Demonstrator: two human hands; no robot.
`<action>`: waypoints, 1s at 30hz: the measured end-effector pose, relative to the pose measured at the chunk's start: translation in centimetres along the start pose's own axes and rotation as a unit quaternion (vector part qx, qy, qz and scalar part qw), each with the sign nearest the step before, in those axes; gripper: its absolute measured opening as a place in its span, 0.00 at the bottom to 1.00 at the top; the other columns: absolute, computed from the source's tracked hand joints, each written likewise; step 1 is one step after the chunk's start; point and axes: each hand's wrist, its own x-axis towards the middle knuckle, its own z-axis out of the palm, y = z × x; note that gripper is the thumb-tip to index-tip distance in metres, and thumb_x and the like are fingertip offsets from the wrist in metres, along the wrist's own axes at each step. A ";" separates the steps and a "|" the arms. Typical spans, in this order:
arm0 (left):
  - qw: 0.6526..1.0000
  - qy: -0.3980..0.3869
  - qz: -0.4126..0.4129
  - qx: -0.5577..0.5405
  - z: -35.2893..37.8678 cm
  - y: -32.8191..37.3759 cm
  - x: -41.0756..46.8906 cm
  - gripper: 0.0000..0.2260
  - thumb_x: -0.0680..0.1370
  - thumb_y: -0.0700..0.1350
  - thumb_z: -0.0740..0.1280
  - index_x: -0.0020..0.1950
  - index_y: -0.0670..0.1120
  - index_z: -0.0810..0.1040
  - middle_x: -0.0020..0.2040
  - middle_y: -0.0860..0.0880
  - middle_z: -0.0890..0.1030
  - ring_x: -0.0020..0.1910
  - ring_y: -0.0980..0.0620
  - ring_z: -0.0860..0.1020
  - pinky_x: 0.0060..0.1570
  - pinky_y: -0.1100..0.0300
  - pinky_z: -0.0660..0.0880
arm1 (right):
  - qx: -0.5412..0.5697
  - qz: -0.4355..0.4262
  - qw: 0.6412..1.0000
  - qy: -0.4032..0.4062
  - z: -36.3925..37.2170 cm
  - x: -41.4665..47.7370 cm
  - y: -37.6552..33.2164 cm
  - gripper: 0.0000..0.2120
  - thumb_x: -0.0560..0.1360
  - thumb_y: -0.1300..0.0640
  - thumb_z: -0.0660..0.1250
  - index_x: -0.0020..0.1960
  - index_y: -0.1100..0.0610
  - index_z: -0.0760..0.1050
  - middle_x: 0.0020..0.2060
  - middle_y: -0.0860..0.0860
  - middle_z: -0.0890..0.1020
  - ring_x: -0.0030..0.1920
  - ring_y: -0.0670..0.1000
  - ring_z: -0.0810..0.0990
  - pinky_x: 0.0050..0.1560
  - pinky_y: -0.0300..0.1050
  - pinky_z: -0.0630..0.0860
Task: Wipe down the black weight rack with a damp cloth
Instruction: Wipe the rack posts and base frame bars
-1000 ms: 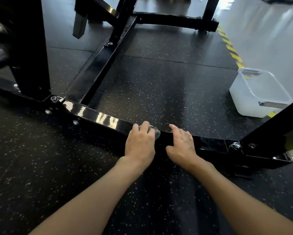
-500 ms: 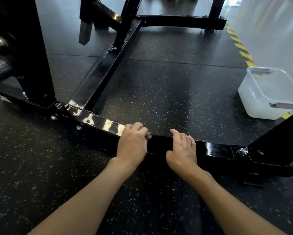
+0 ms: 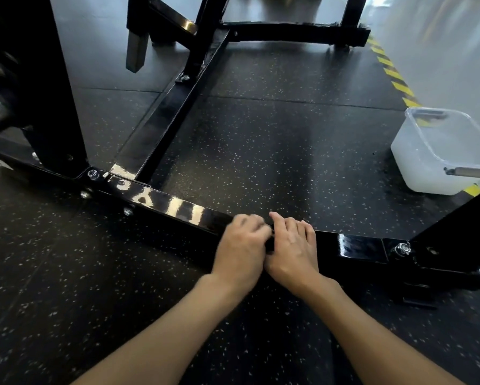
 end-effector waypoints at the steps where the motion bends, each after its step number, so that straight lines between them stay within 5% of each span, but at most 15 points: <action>1: 1.000 -0.009 0.021 -0.008 0.1 0.1 -0.1 0.12 0.73 0.41 0.57 0.42 0.45 0.81 0.47 0.47 0.81 0.46 0.43 0.77 0.46 0.48 0.78 | 0.007 0.001 1.000 -0.003 -0.1 0.0 0.0 0.36 0.74 0.54 0.62 0.79 0.52 0.51 0.71 0.50 0.66 0.74 0.52 0.59 0.77 0.48 0.42; 3: 1.000 -0.017 0.026 -0.001 -0.6 -1.2 0.6 0.12 0.73 0.41 0.57 0.43 0.44 0.81 0.48 0.47 0.81 0.47 0.42 0.77 0.47 0.48 0.78 | 0.024 -0.001 0.999 -0.021 -0.5 0.1 0.2 0.36 0.74 0.57 0.61 0.79 0.53 0.51 0.72 0.51 0.65 0.76 0.52 0.57 0.77 0.46 0.41; 7: 0.993 -0.027 -0.113 0.036 -3.8 -5.2 1.3 0.09 0.76 0.35 0.63 0.46 0.45 0.82 0.51 0.50 0.79 0.52 0.46 0.74 0.54 0.52 0.74 | 0.082 -0.027 0.995 -0.059 -1.9 -0.4 0.9 0.34 0.74 0.65 0.59 0.79 0.55 0.57 0.74 0.50 0.65 0.77 0.50 0.55 0.78 0.44 0.42; 10: 0.976 0.040 -0.199 -0.083 -6.2 -4.9 1.2 0.10 0.74 0.30 0.63 0.41 0.44 0.77 0.49 0.50 0.74 0.45 0.51 0.74 0.46 0.66 0.73 | 0.212 -0.025 0.977 0.010 -2.9 -0.5 0.4 0.28 0.76 0.65 0.60 0.75 0.54 0.67 0.69 0.48 0.72 0.70 0.48 0.68 0.73 0.45 0.64; 13: 0.930 0.066 -0.250 -0.262 -7.6 -2.5 1.9 0.15 0.73 0.27 0.57 0.37 0.47 0.72 0.44 0.50 0.71 0.37 0.57 0.71 0.39 0.68 0.70 | 0.388 0.004 0.922 0.001 -4.6 -0.3 -1.8 0.19 0.80 0.59 0.62 0.70 0.50 0.71 0.57 0.46 0.80 0.52 0.48 0.81 0.55 0.43 0.78; 15: 0.886 0.048 -0.241 -0.393 -8.0 -1.0 2.3 0.15 0.70 0.30 0.56 0.36 0.50 0.70 0.38 0.47 0.71 0.36 0.53 0.70 0.36 0.57 0.68 | 0.523 0.023 0.849 -0.067 -5.3 -0.2 -3.2 0.17 0.81 0.55 0.63 0.70 0.50 0.70 0.53 0.49 0.81 0.44 0.49 0.83 0.48 0.44 0.80; 18: 0.813 0.016 -0.262 -0.519 -8.7 0.4 2.5 0.13 0.76 0.29 0.60 0.46 0.49 0.69 0.44 0.42 0.75 0.41 0.47 0.74 0.37 0.53 0.74 | 0.626 0.024 0.773 -0.100 -5.7 -0.2 -4.3 0.11 0.82 0.59 0.63 0.63 0.57 0.74 0.46 0.53 0.82 0.39 0.46 0.81 0.40 0.40 0.78; 20: 0.845 0.003 -0.256 -0.470 -8.6 0.7 2.4 0.13 0.77 0.30 0.62 0.51 0.48 0.70 0.48 0.42 0.78 0.44 0.50 0.77 0.40 0.56 0.77 | 0.657 0.035 0.746 -0.098 -5.9 -0.1 -4.4 0.08 0.81 0.63 0.63 0.59 0.62 0.76 0.41 0.54 0.82 0.36 0.45 0.81 0.37 0.38 0.78; 23: 0.939 -0.011 -0.186 -0.289 -8.6 0.9 2.6 0.18 0.75 0.29 0.62 0.60 0.46 0.77 0.57 0.47 0.77 0.54 0.55 0.76 0.52 0.72 0.72 | 0.643 0.067 0.761 -0.042 -6.3 0.3 -3.9 0.06 0.78 0.67 0.65 0.55 0.65 0.77 0.41 0.59 0.82 0.35 0.49 0.81 0.36 0.40 0.79; 26: 0.950 -0.068 -0.141 -0.271 -8.5 1.6 2.7 0.23 0.77 0.35 0.67 0.73 0.43 0.71 0.67 0.48 0.71 0.65 0.57 0.70 0.63 0.77 0.62 | 0.625 0.100 0.774 0.022 -6.6 1.0 -2.9 0.04 0.77 0.68 0.68 0.51 0.63 0.77 0.44 0.61 0.83 0.39 0.54 0.84 0.38 0.45 0.81; 30: 0.968 -0.059 -0.103 -0.221 -7.2 2.0 2.4 0.26 0.77 0.42 0.72 0.73 0.44 0.71 0.66 0.50 0.73 0.65 0.56 0.72 0.60 0.81 0.60 | 0.602 0.092 0.793 0.001 -6.6 0.5 -2.2 0.02 0.76 0.66 0.70 0.46 0.63 0.77 0.41 0.60 0.82 0.39 0.54 0.82 0.43 0.47 0.81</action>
